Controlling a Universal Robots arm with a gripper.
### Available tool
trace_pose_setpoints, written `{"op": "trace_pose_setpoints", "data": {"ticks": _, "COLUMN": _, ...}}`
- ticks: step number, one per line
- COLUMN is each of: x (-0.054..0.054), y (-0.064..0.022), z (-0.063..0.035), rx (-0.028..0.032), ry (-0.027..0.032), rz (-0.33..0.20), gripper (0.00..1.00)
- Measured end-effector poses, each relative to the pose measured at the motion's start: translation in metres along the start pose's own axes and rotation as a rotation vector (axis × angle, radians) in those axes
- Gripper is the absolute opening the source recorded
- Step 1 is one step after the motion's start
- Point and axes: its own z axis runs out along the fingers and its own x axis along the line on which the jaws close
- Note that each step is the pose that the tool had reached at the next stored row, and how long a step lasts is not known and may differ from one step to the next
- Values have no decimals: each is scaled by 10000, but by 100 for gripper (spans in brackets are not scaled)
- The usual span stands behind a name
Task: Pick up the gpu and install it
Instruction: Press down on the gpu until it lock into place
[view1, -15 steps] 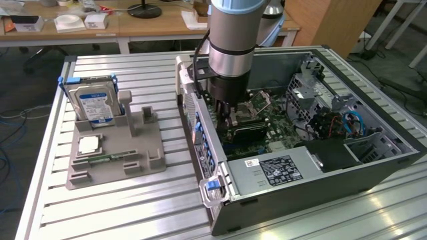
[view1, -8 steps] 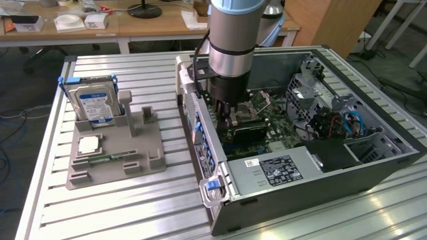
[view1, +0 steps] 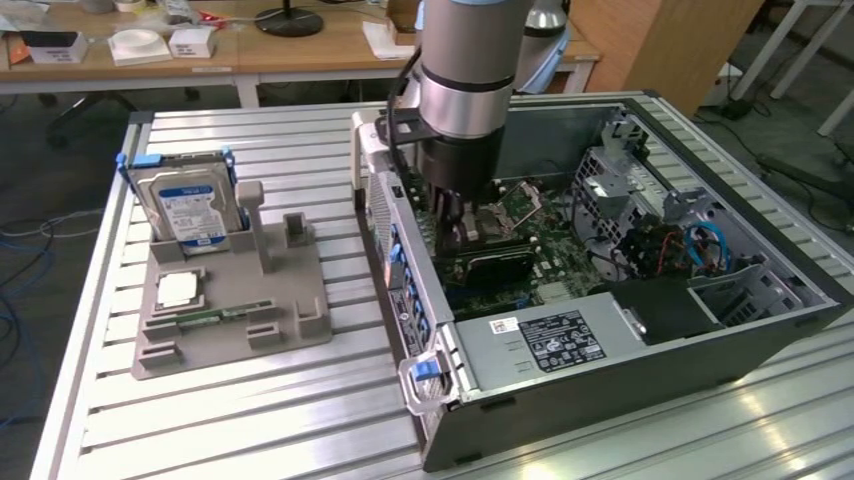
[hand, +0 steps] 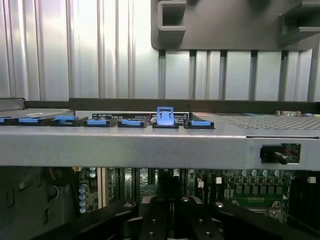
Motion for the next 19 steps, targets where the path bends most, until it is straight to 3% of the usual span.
{"op": "trace_pose_setpoints", "data": {"ticks": 5, "x": -7, "y": -3, "z": -69, "rx": -25, "ry": 0, "rz": 2, "gripper": 10}}
{"op": "trace_pose_setpoints", "data": {"ticks": 6, "x": -7, "y": -2, "z": -69, "rx": -126, "ry": -1, "rz": 0, "gripper": 10}}
{"op": "trace_pose_setpoints", "data": {"ticks": 10, "x": -7, "y": -5, "z": -70, "rx": -832, "ry": 8, "rz": -11, "gripper": 10}}
{"op": "trace_pose_setpoints", "data": {"ticks": 12, "x": -7, "y": -8, "z": -70, "rx": -1145, "ry": 10, "rz": -13, "gripper": 10}}
{"op": "trace_pose_setpoints", "data": {"ticks": 13, "x": -7, "y": -11, "z": -70, "rx": -1268, "ry": 12, "rz": -17, "gripper": 10}}
{"op": "trace_pose_setpoints", "data": {"ticks": 14, "x": -6, "y": -14, "z": -69, "rx": -1358, "ry": 12, "rz": -21, "gripper": 10}}
{"op": "trace_pose_setpoints", "data": {"ticks": 15, "x": -6, "y": -13, "z": -69, "rx": -1382, "ry": 12, "rz": -21, "gripper": 10}}
{"op": "trace_pose_setpoints", "data": {"ticks": 19, "x": -7, "y": -12, "z": -69, "rx": -1385, "ry": 12, "rz": -17, "gripper": 10}}
